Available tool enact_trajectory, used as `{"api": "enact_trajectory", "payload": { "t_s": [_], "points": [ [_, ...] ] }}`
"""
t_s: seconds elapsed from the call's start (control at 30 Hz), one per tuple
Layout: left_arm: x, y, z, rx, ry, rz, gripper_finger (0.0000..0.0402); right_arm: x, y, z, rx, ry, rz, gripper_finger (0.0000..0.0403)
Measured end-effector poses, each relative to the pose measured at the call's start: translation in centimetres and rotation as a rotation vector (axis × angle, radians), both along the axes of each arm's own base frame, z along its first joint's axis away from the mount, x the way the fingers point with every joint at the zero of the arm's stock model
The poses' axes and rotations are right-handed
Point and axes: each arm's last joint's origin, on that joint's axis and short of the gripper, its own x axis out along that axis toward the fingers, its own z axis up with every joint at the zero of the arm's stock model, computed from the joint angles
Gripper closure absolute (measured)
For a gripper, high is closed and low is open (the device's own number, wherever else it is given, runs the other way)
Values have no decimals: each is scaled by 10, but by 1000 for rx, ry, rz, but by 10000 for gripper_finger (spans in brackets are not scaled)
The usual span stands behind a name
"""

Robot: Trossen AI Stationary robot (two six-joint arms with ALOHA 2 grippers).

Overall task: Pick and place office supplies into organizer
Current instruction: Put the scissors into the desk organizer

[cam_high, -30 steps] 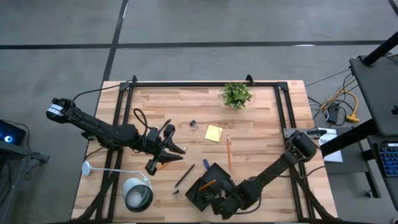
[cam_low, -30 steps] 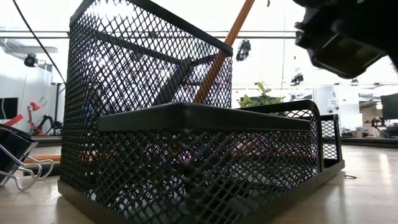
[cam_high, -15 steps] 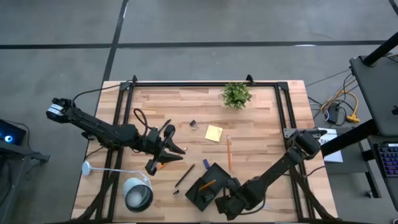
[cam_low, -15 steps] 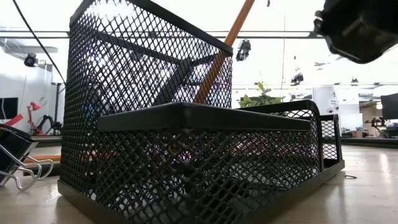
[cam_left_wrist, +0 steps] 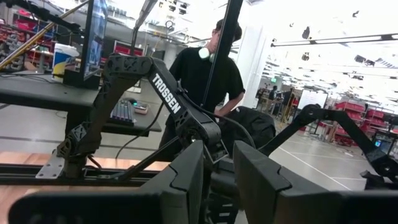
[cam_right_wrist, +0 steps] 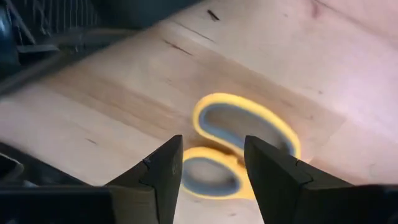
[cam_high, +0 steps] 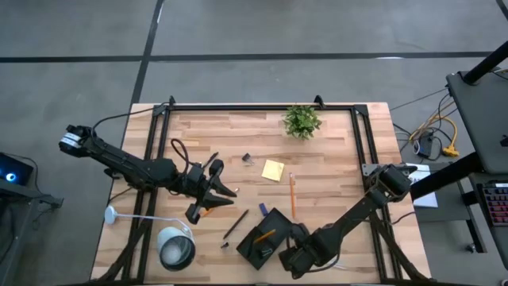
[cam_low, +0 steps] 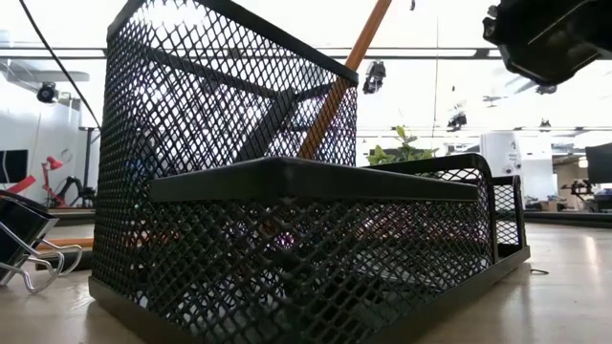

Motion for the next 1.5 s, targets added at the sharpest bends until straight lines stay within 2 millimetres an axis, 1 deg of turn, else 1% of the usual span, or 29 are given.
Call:
{"api": "enact_trajectory", "payload": {
  "t_s": [0.07,0.2,0.4,0.7,0.87,1.07,1.2,1.27,1.4,1.5],
  "points": [
    [0,0,0,0,0,0,328,-2,-2,-4,-1,20,51,243],
    [0,0,0,0,0,-2,328,-7,-5,-12,-5,52,84,243],
    [0,0,0,0,1,-2,328,-2,-4,-11,18,10,145,243],
    [0,0,-1,2,4,-2,328,-2,-4,-13,26,5,168,243],
    [0,0,-4,5,14,-1,328,-2,-8,-19,14,-4,218,243],
    [0,0,-10,9,31,1,328,-1,-8,-27,55,-49,280,243],
    [-1,0,-14,2,46,-2,328,-1,-10,-30,56,-46,283,243],
    [-1,1,-16,-19,51,-7,328,0,-10,-34,60,-36,313,244],
    [-2,1,-20,-31,65,-10,328,3,-10,-45,97,17,343,258],
    [-2,1,-19,-31,65,-10,328,3,-10,-48,99,28,355,273]
  ]
}}
